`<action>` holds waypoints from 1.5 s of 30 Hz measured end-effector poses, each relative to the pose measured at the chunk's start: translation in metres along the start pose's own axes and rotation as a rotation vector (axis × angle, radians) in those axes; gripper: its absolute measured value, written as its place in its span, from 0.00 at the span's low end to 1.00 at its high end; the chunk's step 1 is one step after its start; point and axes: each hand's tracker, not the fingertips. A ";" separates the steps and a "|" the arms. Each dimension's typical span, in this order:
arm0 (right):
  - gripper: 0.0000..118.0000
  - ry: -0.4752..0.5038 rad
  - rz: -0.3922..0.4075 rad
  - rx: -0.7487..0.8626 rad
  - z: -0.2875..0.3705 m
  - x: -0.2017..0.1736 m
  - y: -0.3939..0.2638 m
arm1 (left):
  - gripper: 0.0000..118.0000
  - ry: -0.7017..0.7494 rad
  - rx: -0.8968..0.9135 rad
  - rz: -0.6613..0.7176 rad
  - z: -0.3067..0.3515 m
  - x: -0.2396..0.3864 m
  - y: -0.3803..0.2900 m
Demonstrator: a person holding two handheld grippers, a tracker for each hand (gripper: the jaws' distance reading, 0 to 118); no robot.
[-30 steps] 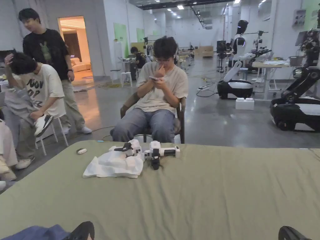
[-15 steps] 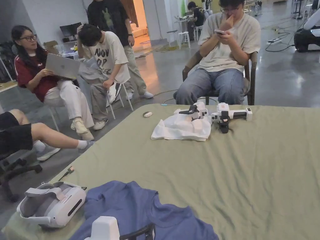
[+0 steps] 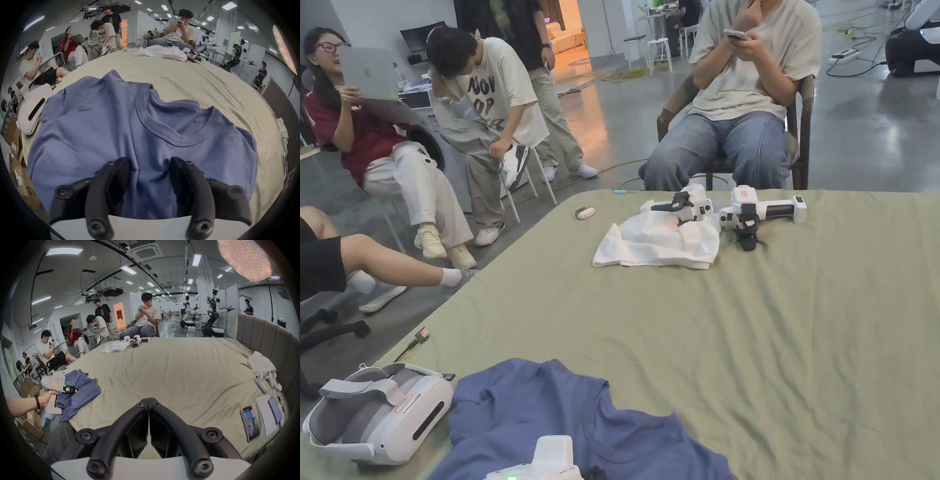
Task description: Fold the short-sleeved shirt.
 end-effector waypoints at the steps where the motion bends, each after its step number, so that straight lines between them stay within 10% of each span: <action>1: 0.00 0.000 -0.016 -0.010 0.000 0.003 -0.004 | 0.34 -0.001 -0.004 -0.015 0.000 0.002 0.001; 5: 0.00 -0.008 -0.042 -0.029 0.004 0.007 -0.014 | 0.00 0.063 -0.039 -0.036 -0.008 0.003 0.007; 16: 0.00 -0.040 -0.140 0.035 0.039 0.044 -0.024 | 0.00 -0.284 0.287 0.333 0.102 0.011 0.092; 25: 0.00 -0.140 -0.218 0.126 0.093 0.071 -0.041 | 0.00 -0.691 0.348 0.142 0.131 0.214 0.147; 34: 0.00 -0.286 -0.350 0.142 0.140 0.105 -0.073 | 0.00 -0.964 -0.019 -0.232 0.102 0.454 -0.004; 42: 0.00 -0.337 -0.343 0.094 0.146 0.112 -0.094 | 0.00 -1.062 -0.287 -0.362 0.106 0.511 -0.158; 45: 0.00 -0.321 -0.322 0.089 0.140 0.105 -0.088 | 0.59 -1.048 -0.272 -0.377 0.108 0.498 -0.156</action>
